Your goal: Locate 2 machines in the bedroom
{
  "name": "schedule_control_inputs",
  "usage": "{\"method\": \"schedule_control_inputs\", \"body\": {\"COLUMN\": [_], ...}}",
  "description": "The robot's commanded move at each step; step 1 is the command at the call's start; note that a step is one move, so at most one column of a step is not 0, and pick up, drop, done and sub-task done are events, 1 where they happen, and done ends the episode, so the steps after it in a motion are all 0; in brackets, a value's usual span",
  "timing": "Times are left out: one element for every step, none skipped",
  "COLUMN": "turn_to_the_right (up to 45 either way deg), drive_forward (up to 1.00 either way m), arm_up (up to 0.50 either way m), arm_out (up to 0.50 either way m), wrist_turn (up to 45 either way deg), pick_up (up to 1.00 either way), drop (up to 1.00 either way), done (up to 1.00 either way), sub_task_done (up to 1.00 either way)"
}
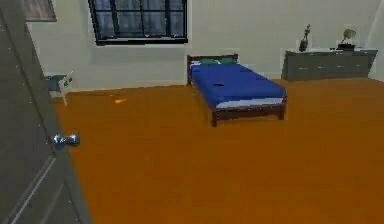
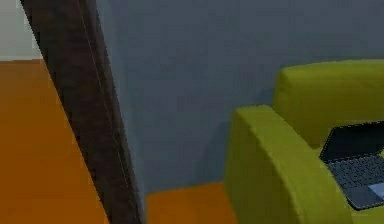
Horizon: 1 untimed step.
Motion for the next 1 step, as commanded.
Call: {"method": "schedule_control_inputs", "body": {"turn_to_the_right": [0.0], "drive_forward": [0.75], "arm_up": [0.0], "arm_out": [0.0], "wrist_turn": [0.0], "pick_up": [0.0], "drop": [0.0], "done": [0.0], "sub_task_done": [0.0]}}
